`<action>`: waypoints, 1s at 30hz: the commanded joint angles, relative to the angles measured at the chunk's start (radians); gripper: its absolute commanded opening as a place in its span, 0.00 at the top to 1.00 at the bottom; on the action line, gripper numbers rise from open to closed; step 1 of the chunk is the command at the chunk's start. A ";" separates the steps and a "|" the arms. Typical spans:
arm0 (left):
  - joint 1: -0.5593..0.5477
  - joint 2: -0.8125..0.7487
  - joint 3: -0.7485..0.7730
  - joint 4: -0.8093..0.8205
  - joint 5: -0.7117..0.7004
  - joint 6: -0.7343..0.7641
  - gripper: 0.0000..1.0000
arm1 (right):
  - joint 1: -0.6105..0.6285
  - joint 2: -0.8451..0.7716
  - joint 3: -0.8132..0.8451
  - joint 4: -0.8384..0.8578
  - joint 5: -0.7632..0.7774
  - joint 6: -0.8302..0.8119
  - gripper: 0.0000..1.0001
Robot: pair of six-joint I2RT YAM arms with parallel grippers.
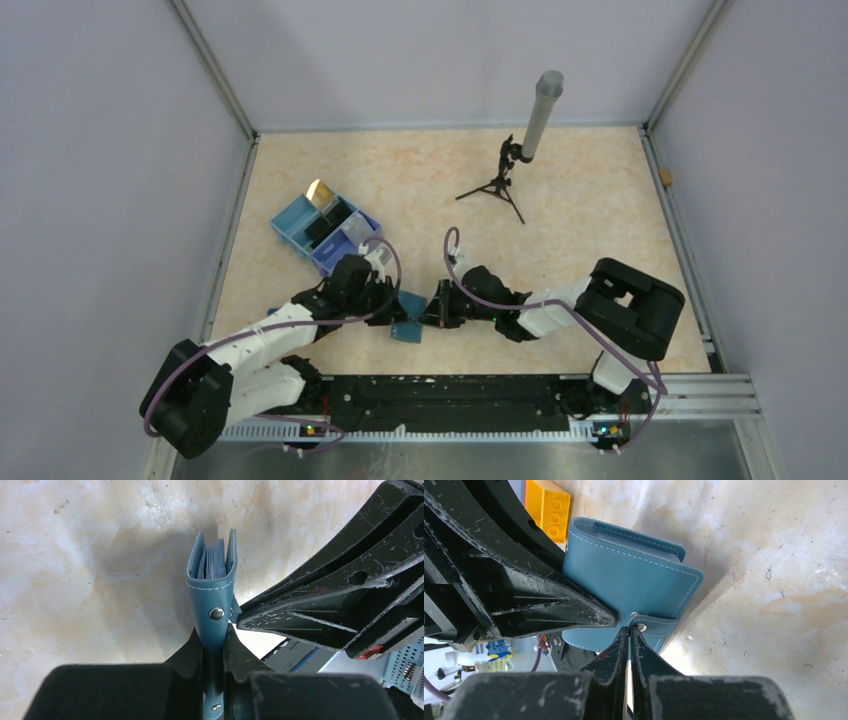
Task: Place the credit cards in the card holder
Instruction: Close the card holder at the center of the board.
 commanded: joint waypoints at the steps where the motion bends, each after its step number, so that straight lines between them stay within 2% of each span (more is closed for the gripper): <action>1: -0.010 0.012 0.009 0.017 -0.009 0.037 1.00 | 0.022 0.006 -0.005 0.122 -0.021 -0.012 1.00; 30: -0.022 0.044 0.025 -0.009 0.024 0.070 1.00 | 0.022 0.052 -0.005 0.151 0.014 -0.031 1.00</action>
